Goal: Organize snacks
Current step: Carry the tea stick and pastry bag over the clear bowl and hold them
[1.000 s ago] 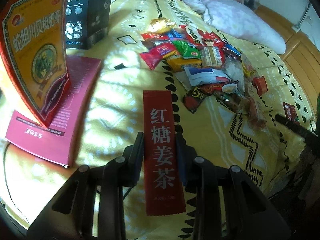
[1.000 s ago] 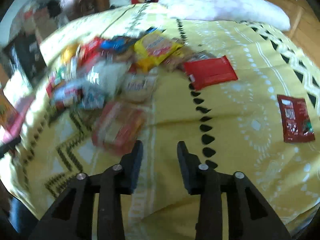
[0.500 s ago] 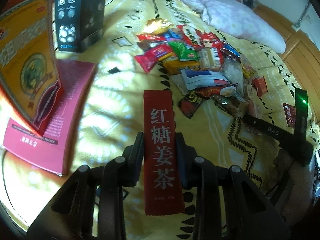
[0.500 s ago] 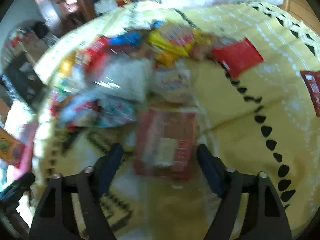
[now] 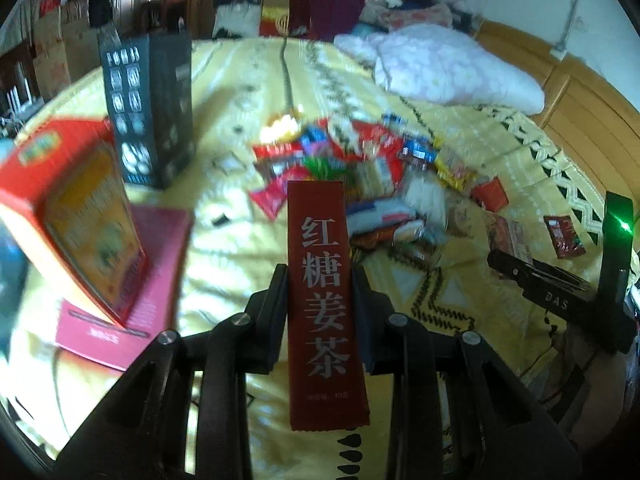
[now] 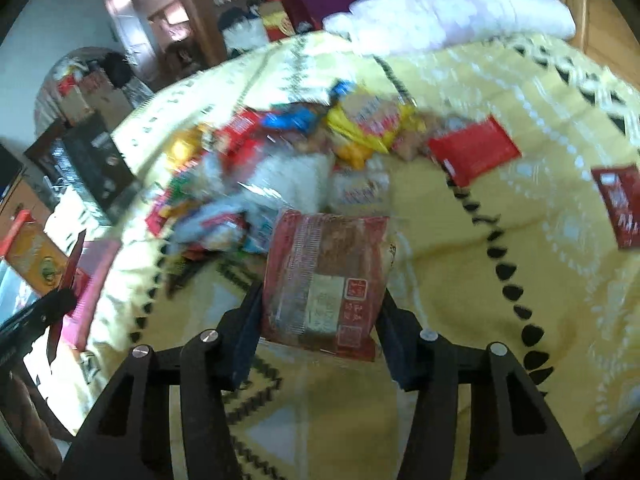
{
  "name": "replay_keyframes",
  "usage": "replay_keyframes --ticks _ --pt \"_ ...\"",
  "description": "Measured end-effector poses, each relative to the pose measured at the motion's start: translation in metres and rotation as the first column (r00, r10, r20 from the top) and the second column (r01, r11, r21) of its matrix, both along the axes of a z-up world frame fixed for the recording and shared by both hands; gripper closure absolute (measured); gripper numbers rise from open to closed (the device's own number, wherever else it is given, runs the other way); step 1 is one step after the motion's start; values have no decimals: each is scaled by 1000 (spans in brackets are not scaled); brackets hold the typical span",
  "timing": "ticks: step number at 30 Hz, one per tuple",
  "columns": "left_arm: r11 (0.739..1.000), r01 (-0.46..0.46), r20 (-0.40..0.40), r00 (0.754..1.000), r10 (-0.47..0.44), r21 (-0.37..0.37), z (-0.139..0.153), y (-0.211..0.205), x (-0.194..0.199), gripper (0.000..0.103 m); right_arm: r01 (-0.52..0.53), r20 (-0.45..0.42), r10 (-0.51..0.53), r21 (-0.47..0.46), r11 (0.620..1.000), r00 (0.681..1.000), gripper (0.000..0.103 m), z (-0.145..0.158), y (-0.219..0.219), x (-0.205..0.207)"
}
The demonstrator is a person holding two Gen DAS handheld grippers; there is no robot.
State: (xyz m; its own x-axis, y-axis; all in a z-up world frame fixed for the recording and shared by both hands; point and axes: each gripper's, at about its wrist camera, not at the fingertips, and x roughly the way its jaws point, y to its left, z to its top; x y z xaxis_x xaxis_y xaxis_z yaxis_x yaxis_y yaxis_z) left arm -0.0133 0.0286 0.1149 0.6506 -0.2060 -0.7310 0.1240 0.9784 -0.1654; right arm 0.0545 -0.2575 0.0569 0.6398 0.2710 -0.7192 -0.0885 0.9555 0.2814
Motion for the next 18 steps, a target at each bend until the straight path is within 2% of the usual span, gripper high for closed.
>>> replay_keyframes --ticks 8,13,18 --pt "997 -67 166 984 59 43 54 29 -9 73 -73 111 71 11 997 991 46 54 20 -12" --pt "984 -161 276 952 135 73 90 66 -18 73 -150 185 149 -9 989 971 46 94 48 -12" --pt "960 -270 323 917 232 76 111 111 -28 73 -240 247 239 -23 970 939 46 131 91 -5"
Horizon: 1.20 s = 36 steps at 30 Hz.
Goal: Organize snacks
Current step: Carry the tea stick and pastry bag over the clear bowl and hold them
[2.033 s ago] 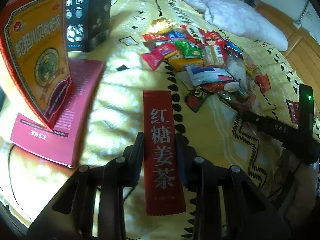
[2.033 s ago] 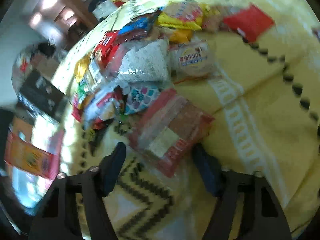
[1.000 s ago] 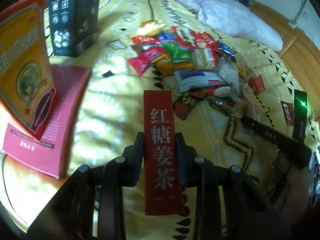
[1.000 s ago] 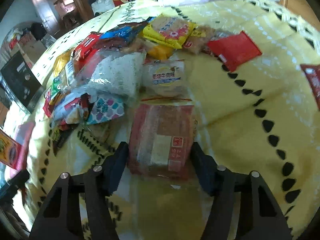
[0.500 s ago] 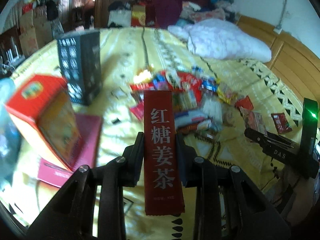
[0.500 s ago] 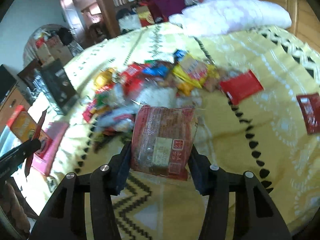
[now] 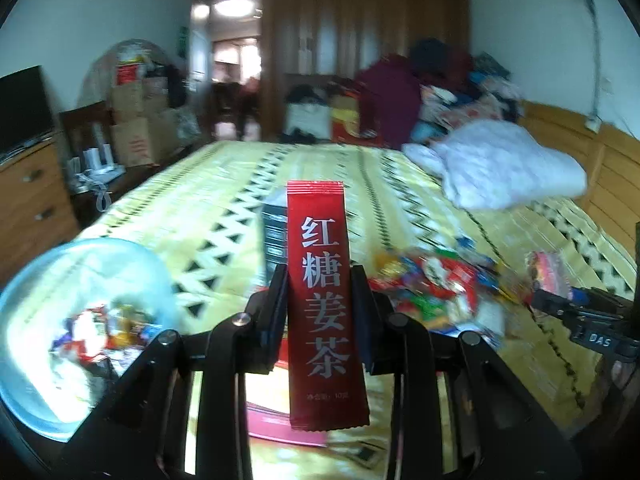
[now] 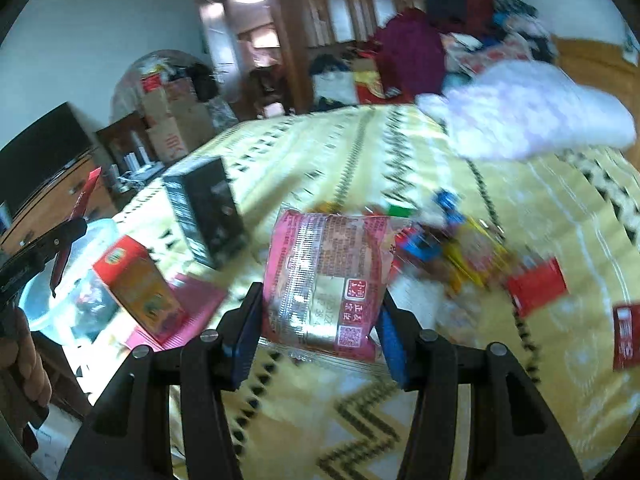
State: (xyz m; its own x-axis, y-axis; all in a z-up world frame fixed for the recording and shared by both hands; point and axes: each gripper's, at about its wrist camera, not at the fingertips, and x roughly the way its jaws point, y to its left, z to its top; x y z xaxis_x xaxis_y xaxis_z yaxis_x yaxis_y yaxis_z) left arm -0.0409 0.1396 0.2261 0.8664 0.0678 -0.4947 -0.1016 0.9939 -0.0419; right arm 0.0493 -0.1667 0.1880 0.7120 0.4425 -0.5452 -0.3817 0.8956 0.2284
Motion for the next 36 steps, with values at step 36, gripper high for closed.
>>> replay_keyframes --ticks 36 --pt "918 -395 -28 919 394 -40 2 198 -36 73 -642 23 642 61 765 767 47 114 388 3"
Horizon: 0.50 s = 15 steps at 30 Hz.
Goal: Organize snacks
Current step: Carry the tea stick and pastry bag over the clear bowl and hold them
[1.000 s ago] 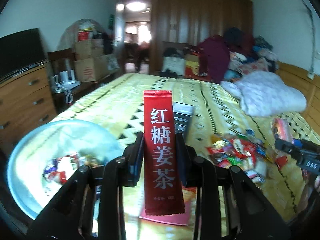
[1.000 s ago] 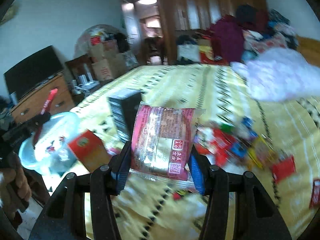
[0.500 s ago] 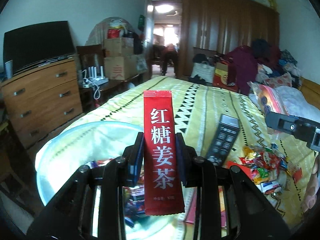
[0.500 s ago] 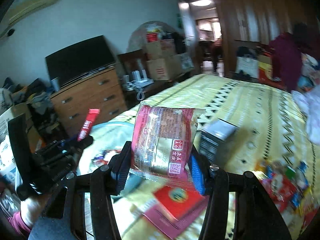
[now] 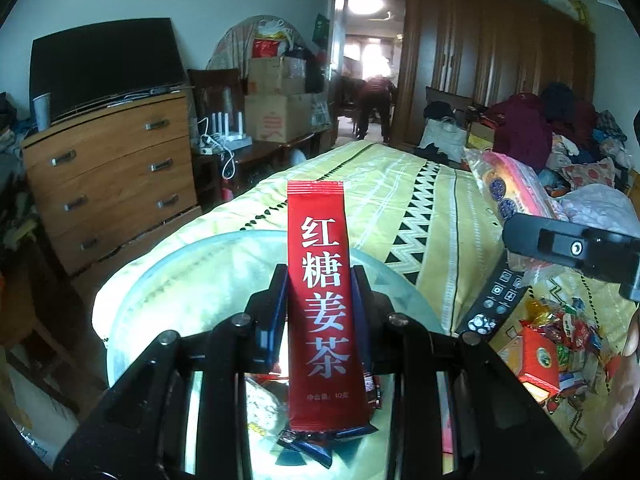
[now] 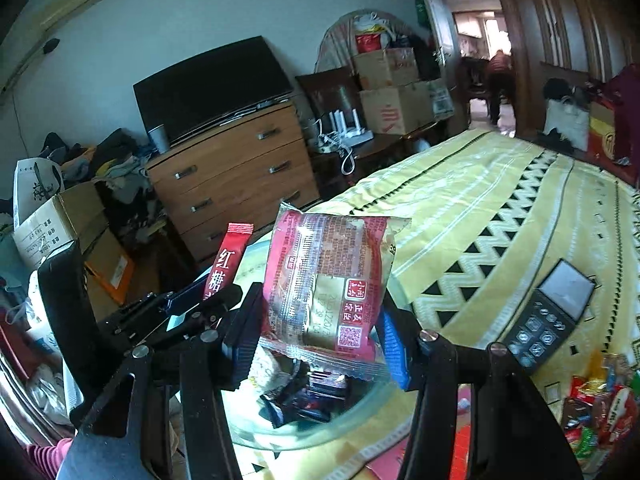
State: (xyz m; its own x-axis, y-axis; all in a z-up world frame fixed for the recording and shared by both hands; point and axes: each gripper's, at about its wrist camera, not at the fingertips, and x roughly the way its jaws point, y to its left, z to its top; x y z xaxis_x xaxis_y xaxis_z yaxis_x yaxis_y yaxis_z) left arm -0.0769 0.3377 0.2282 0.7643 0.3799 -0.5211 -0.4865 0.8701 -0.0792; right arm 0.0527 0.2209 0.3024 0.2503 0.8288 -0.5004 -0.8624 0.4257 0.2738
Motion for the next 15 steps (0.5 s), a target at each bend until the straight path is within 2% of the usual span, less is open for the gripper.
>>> replay_keyframes --ticks 8,15 --pt "999 -17 -13 1000 17 -35 -9 16 -4 73 -40 -73 37 -35 999 997 47 -20 29 8" --pt "998 -27 -19 999 26 -61 -13 26 -5 73 -62 -80 58 -44 997 995 47 -24 43 0"
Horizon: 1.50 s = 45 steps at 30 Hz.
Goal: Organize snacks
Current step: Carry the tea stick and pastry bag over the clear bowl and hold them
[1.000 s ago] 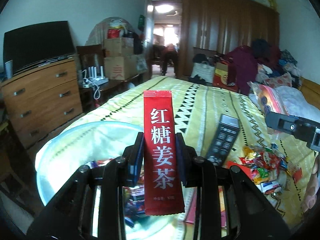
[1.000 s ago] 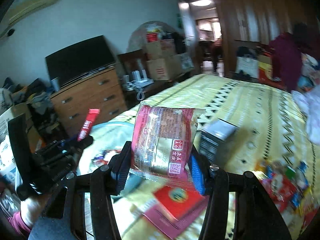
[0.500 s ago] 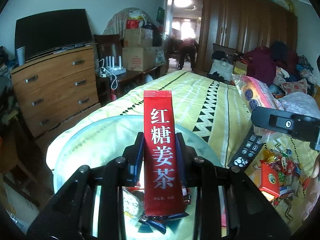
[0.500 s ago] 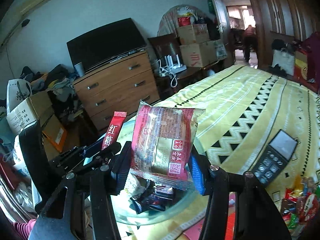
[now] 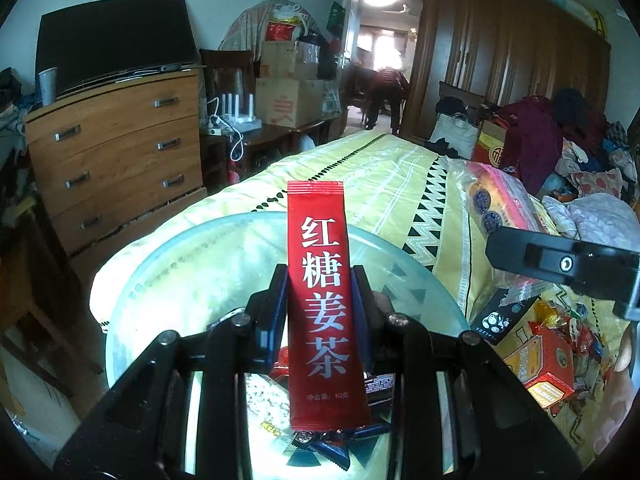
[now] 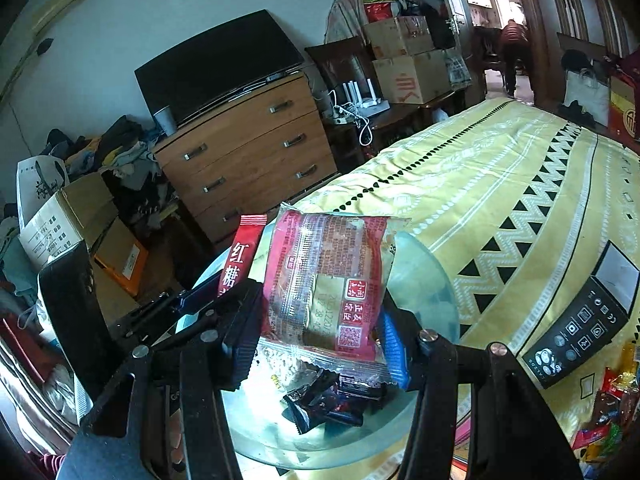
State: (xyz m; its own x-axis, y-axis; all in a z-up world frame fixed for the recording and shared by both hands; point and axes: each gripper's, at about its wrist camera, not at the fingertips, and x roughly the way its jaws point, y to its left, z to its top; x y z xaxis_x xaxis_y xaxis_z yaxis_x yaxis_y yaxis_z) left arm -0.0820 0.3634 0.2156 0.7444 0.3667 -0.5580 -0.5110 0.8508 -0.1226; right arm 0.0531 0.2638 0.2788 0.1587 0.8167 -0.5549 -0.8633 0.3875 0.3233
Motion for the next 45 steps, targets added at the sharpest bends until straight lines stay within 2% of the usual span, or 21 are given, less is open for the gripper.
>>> replay_keyframes --ticks 45 --pt "999 1 -10 1000 -1 -38 -4 5 -2 73 -17 -43 16 -18 1000 999 47 -13 17 -7"
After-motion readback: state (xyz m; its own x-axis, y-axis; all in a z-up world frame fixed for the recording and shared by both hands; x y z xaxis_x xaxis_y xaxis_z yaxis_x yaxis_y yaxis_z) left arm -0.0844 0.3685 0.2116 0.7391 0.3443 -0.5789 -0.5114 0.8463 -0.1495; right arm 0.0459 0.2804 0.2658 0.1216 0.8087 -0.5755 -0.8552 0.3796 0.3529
